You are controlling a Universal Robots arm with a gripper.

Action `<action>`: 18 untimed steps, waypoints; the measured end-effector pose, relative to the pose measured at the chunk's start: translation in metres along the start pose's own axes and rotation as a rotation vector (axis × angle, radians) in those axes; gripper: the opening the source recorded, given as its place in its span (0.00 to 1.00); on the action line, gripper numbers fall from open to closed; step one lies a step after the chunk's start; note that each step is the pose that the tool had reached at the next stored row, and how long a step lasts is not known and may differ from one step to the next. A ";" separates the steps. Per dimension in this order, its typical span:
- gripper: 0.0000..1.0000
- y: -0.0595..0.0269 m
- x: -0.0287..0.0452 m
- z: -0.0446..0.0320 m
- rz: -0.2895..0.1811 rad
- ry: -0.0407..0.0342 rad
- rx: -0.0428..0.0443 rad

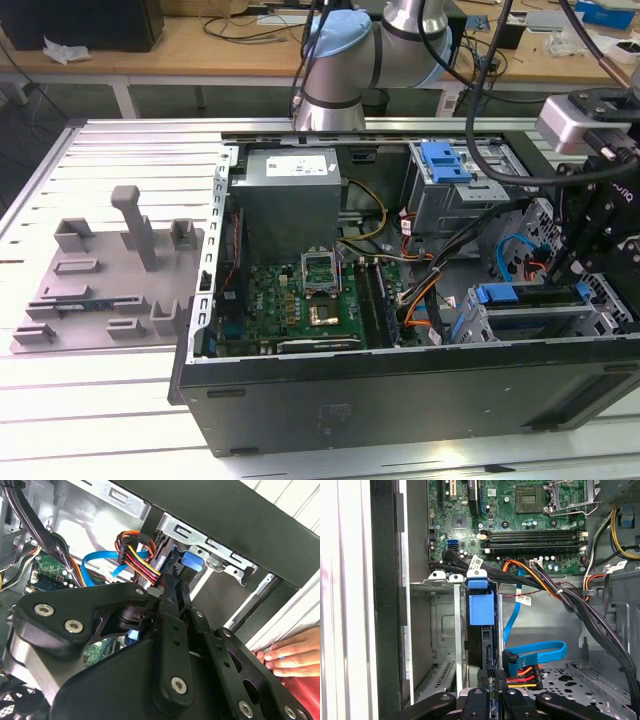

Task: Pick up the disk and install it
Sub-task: 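Insert the first disk wire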

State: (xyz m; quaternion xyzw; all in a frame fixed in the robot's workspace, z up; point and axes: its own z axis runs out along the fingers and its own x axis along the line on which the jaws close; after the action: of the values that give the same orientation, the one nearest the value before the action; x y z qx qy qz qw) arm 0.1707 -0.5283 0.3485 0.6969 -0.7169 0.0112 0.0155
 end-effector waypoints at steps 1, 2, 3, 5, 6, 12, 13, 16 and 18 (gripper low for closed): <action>0.16 0.0000 0.0000 0.0003 0.000 -0.0001 0.0000; 0.16 0.0000 0.0000 0.0005 0.000 -0.0001 0.0000; 0.16 0.0000 0.0000 0.0007 0.000 -0.0001 -0.0001; 0.16 0.0000 0.0000 0.0011 0.000 -0.0001 0.0000; 0.16 0.0000 0.0000 0.0013 0.000 -0.0001 0.0000; 0.16 0.0000 -0.0001 0.0028 0.000 -0.0002 0.0000; 0.16 0.0000 -0.0001 0.0030 0.000 -0.0002 0.0000; 0.16 -0.0001 -0.0001 0.0035 0.000 -0.0002 0.0000; 0.16 -0.0003 -0.0002 0.0039 0.000 -0.0001 0.0000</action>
State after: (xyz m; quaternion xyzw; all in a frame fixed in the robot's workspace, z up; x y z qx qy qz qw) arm 0.1710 -0.5283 0.3446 0.6969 -0.7169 0.0111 0.0154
